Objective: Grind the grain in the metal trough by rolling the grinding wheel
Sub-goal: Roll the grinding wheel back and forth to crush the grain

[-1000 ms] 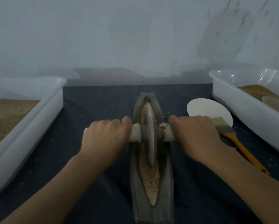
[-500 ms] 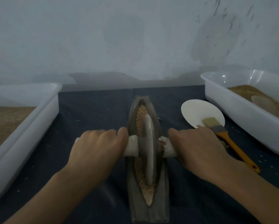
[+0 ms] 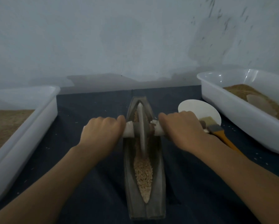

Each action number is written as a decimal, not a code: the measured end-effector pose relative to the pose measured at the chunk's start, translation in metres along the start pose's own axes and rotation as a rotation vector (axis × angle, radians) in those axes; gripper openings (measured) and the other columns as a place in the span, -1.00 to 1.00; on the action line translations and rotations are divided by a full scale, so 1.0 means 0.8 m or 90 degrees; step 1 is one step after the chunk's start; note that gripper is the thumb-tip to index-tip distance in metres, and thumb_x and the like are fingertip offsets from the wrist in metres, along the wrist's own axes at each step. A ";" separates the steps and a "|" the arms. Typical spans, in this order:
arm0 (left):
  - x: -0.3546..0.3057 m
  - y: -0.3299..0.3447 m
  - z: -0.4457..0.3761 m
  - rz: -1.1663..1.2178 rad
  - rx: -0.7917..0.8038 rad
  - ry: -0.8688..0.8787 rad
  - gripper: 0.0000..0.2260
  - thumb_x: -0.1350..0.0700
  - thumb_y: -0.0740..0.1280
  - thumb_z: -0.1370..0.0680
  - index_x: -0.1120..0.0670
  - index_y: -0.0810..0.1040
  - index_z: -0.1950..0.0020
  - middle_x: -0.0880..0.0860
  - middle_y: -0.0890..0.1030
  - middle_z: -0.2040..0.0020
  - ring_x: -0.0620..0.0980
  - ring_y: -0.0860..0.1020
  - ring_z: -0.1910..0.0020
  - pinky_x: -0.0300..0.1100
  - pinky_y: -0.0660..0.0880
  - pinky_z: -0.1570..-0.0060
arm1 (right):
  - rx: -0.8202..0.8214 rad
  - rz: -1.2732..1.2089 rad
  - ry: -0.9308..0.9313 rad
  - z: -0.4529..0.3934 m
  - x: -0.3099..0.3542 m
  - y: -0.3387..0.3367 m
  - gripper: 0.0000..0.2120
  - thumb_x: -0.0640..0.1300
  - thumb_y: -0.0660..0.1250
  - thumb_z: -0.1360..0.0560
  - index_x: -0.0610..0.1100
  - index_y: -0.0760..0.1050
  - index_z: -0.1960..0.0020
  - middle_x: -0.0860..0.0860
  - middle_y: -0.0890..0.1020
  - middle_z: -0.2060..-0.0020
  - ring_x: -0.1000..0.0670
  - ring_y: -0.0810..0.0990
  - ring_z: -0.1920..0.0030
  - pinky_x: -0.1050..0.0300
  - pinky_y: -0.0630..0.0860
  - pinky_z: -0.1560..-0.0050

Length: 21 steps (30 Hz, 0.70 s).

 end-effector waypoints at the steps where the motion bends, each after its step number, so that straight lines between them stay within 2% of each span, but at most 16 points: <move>1: -0.005 -0.009 0.013 0.017 -0.003 0.023 -0.50 0.12 0.52 -0.27 -0.01 0.16 0.19 -0.10 0.29 0.43 -0.06 0.23 0.54 -0.20 0.13 0.50 | -0.003 0.003 -0.017 0.016 0.006 -0.006 -0.75 -0.11 0.36 -0.44 -0.06 0.31 0.00 0.00 0.59 0.21 -0.10 0.56 0.27 0.06 0.27 0.34; 4: -0.012 -0.026 0.045 0.045 0.027 0.058 -0.40 0.15 0.61 -0.03 -0.01 0.20 0.25 -0.12 0.28 0.49 -0.09 0.13 0.57 -0.32 -0.02 0.51 | -0.047 0.044 -0.070 0.052 0.019 -0.023 -0.68 -0.15 0.47 -0.27 -0.08 0.37 0.12 0.00 0.53 0.38 -0.08 0.51 0.44 0.12 0.19 0.46; 7: -0.007 -0.020 0.053 0.035 0.054 0.034 -0.45 0.12 0.61 -0.01 -0.01 0.28 0.27 -0.10 0.35 0.50 -0.11 0.15 0.57 -0.33 -0.04 0.50 | -0.079 0.017 -0.060 0.050 0.018 -0.029 -0.63 -0.27 0.53 -0.08 -0.14 0.41 0.24 -0.06 0.49 0.49 -0.14 0.45 0.56 0.17 0.12 0.50; 8: -0.004 -0.015 0.047 0.036 0.056 0.026 -0.46 0.12 0.61 -0.06 -0.01 0.25 0.26 -0.10 0.34 0.49 -0.09 0.18 0.58 -0.32 0.01 0.51 | -0.083 0.008 -0.053 0.041 0.015 -0.028 -0.65 -0.29 0.52 -0.08 -0.16 0.42 0.24 -0.08 0.50 0.49 -0.15 0.47 0.55 0.16 0.11 0.48; 10: 0.000 -0.003 0.027 0.023 0.041 0.011 -0.53 0.12 0.56 -0.20 0.00 0.23 0.24 -0.08 0.34 0.47 -0.03 0.25 0.57 -0.25 0.12 0.52 | -0.062 0.043 -0.031 0.013 0.011 -0.015 -0.72 -0.22 0.45 -0.25 -0.12 0.41 0.12 -0.06 0.57 0.35 -0.17 0.55 0.40 0.10 0.12 0.41; 13: 0.009 0.013 -0.016 -0.024 0.000 -0.030 -0.67 0.11 0.42 -0.40 0.02 0.22 0.19 -0.05 0.31 0.41 0.02 0.28 0.50 -0.15 0.17 0.47 | -0.037 0.047 0.025 -0.028 -0.009 0.007 -0.79 -0.16 0.34 -0.40 -0.08 0.35 0.03 -0.04 0.60 0.22 -0.16 0.57 0.25 0.06 0.15 0.36; 17: 0.011 0.013 -0.041 -0.055 0.012 -0.028 -0.72 0.12 0.35 -0.45 0.03 0.21 0.15 0.02 0.44 0.35 0.12 0.43 0.43 -0.11 0.18 0.43 | -0.015 0.008 0.044 -0.039 -0.019 0.019 -0.78 -0.10 0.32 -0.45 -0.06 0.27 0.05 -0.06 0.59 0.19 -0.14 0.52 0.26 0.05 0.25 0.31; 21: 0.005 -0.003 -0.007 0.012 0.044 0.016 -0.65 -0.01 0.36 -0.45 -0.10 0.13 0.14 -0.10 0.30 0.35 -0.04 0.31 0.41 -0.14 0.22 0.38 | 0.010 -0.028 0.007 0.014 -0.001 -0.002 -0.75 -0.06 0.34 -0.45 -0.03 0.30 -0.03 -0.01 0.58 0.19 -0.11 0.57 0.22 0.06 0.29 0.29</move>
Point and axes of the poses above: each hand's wrist, its own z-axis away from the middle knuckle, its own y-axis out of the palm, x = y × z, the point moved 5 cm from there along -z, towards the middle knuckle
